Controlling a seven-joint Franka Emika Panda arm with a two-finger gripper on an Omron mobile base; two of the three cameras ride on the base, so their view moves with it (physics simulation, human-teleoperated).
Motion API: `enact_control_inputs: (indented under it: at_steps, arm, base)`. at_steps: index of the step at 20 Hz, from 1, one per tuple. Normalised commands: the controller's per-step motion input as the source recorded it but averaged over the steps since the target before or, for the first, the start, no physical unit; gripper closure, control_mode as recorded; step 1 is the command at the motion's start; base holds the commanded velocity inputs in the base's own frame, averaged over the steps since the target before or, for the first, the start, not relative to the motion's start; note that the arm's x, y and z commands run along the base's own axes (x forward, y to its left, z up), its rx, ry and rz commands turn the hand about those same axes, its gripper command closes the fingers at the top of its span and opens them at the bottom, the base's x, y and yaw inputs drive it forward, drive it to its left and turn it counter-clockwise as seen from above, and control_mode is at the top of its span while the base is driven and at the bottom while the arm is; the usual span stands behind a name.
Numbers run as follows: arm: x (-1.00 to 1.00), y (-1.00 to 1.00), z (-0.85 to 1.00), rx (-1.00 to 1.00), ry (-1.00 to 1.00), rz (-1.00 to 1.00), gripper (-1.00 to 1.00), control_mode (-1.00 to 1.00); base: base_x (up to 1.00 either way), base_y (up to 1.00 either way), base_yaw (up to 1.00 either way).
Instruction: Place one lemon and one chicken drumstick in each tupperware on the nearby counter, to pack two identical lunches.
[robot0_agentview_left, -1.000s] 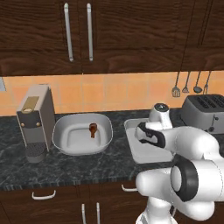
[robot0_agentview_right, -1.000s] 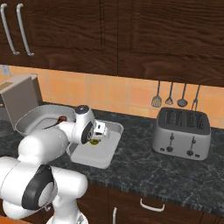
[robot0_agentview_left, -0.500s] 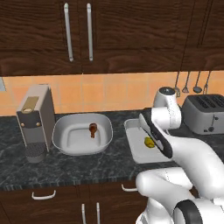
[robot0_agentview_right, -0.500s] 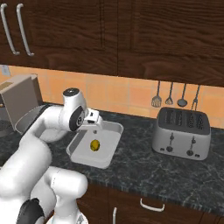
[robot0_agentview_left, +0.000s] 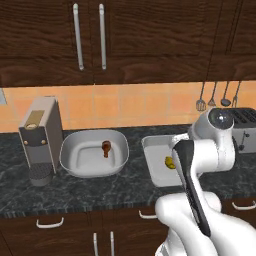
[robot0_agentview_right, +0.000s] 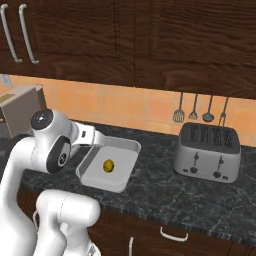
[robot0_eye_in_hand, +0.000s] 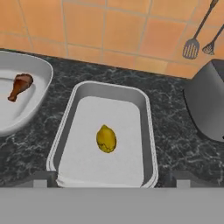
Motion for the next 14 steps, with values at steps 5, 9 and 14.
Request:
enact_control_inputs:
  at_steps: [5, 9, 14]
  arm:
    - [-0.14, 0.00, 0.27, 0.00, -0.08, 0.00, -1.00, 1.00]
    - [0.00, 0.00, 0.00, 0.00, 0.00, 0.00, -1.00, 1.00]
    - [0.00, 0.00, 0.00, 0.00, 0.00, 0.00, -1.00, 1.00]
  base:
    - [-0.09, 0.00, 0.00]
    - [-1.00, -0.29, -0.01]
    - [-1.00, -0.92, -0.06]
